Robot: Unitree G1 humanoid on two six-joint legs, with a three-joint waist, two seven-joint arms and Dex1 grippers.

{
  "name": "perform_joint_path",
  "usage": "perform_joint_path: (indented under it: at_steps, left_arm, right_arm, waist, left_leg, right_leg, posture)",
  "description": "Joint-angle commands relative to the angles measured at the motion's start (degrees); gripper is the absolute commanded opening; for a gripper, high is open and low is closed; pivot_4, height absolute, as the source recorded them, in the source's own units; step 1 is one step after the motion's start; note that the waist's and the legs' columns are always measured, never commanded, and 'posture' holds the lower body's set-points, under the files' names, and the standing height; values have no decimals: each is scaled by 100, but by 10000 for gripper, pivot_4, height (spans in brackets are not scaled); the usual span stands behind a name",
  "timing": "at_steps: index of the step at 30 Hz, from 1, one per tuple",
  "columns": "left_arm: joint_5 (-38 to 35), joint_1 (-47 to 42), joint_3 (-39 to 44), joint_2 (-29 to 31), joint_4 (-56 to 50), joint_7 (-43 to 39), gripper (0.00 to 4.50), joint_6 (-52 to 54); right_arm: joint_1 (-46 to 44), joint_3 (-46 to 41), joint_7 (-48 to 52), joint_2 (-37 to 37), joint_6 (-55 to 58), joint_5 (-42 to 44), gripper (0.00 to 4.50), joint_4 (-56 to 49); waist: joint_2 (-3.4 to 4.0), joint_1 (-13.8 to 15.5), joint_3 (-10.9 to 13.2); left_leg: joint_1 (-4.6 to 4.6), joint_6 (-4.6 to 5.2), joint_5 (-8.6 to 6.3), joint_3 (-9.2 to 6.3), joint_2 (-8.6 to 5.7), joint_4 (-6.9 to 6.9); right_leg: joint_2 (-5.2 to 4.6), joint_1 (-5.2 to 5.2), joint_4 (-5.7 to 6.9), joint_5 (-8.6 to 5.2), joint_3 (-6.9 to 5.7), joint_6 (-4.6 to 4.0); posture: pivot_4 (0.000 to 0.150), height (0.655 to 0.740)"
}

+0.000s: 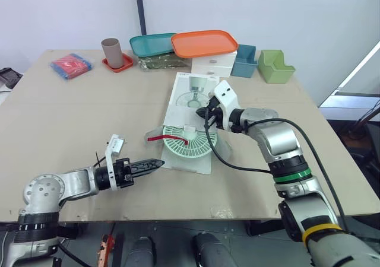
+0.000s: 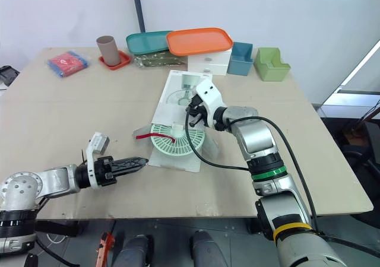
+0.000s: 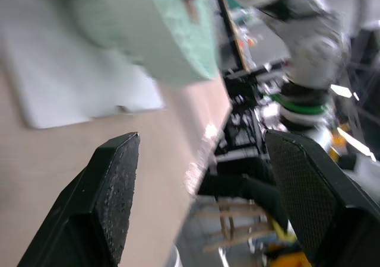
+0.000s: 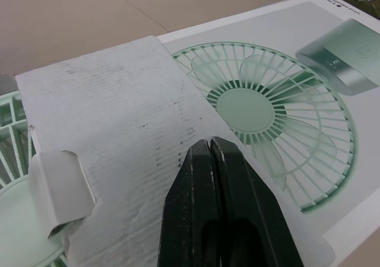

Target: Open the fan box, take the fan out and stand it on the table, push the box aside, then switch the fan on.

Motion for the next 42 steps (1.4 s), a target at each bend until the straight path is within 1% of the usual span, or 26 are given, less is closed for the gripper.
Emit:
perform_joint_path:
  at_steps: [1, 3, 5, 8, 13, 17, 21, 26, 29, 30, 31, 32, 34, 42]
  left_arm:
    - [-255, -173, 283, -383, 84, 269, 35482, -265]
    - [-176, -258, 281, -482, 83, 339, 35482, -315]
    - [-303, -381, 337, -671, 166, 473, 35482, -377]
    - [-359, -444, 292, -760, 80, 493, 35482, -336]
    - [-183, -623, 228, -971, 317, 751, 35482, -415]
    - [-73, -839, 217, -1281, 488, 1077, 35482, -571]
    - [-19, -891, 162, -1517, 436, 1143, 35482, -612]
    - [120, -870, 159, -1638, 320, 1181, 35482, -713]
    - [26, -843, 245, -1688, 322, 1255, 27489, -709]
    - [8, -819, 277, -1685, 308, 1282, 26094, -695]
    - [4, -803, 299, -1681, 295, 1296, 20849, -683]
    - [-13, -787, 323, -1670, 285, 1310, 18836, -664]
    - [-52, -748, 349, -1656, 256, 1340, 17517, -642]
    - [-406, -274, 378, -1449, -9, 1522, 17410, -388]
  right_arm:
    - [10, 99, 50, 7, 81, -42, 0, 87]
    - [-1, 89, 54, 2, 80, -43, 0, 99]
    - [1, 92, 51, 0, 81, -52, 0, 87]
    - [19, 94, 53, -2, 108, -45, 0, 37]
    - [50, 93, 42, -14, 111, -56, 0, 6]
    - [57, 89, 34, -16, 114, -57, 0, -11]
    - [59, 93, 24, -18, 105, -74, 0, -9]
    - [71, 94, 42, -28, 112, -78, 0, -49]
    - [60, 90, 43, -38, 103, -95, 0, -25]
    - [57, 91, 45, -39, 95, -99, 0, -15]
    - [55, 91, 47, -39, 90, -101, 0, -11]
    - [48, 89, 46, -28, 86, -96, 0, 4]
    - [53, 90, 48, -19, 84, -92, 0, 0]
    - [23, 95, 34, 16, 43, -100, 0, 51]
  waist:
    - [1, 10, 0]
    - [-2, 14, -2]
    - [-2, 14, -2]
    - [-2, 13, -2]
    - [-2, 15, -2]
    - [-2, 23, -2]
    - [-2, 22, -2]
    - [-2, 22, -2]
    - [-2, 22, -2]
    - [-2, 21, -2]
    - [-3, 21, -2]
    - [-3, 19, -2]
    - [-3, 17, -2]
    - [-3, 7, -2]
  left_leg:
    - [1, 0, 0, 0, 0, 0]
    - [1, -2, 1, 0, -1, 1]
    - [1, -3, 2, 0, -1, 2]
    - [3, -4, 3, 0, -1, 2]
    - [3, -4, 3, -2, -2, 1]
    - [2, -6, 4, -2, -5, 7]
    - [2, -6, 4, -1, -5, 7]
    - [2, -7, 4, -2, -5, 7]
    - [2, -7, 4, -1, -6, 7]
    - [1, -7, 4, -1, -6, 7]
    - [1, -7, 4, -1, -6, 7]
    - [2, -7, 4, -1, -5, 8]
    - [2, -7, 5, -1, -5, 8]
    - [2, -8, 4, -1, -4, 5]
  right_leg:
    - [-1, 1, 0, 0, 0, 0]
    - [-1, 3, 0, 1, -1, 0]
    - [0, 3, 0, 3, -1, 0]
    - [0, 4, 0, 3, 0, 1]
    - [1, 5, 0, 3, 0, 2]
    - [-1, 8, 0, 6, 1, 6]
    - [0, 8, 0, 7, 2, 7]
    - [0, 8, 0, 7, 2, 7]
    - [0, 8, 0, 7, 2, 8]
    - [0, 8, 0, 7, 2, 8]
    - [0, 8, 0, 7, 2, 8]
    - [1, 8, 0, 7, 2, 7]
    - [1, 8, 0, 8, 2, 8]
    - [1, 7, 0, 6, 3, 7]
  posture:
    - [1500, 7400]
    - [1500, 7400]
    - [1500, 7400]
    - [1500, 7400]
    - [1500, 7400]
    - [1500, 7400]
    - [1500, 7400]
    - [1500, 7400]
    - [1500, 7400]
    - [1500, 7400]
    - [1500, 7400]
    - [1500, 7400]
    - [1500, 7400]
    - [1500, 7400]
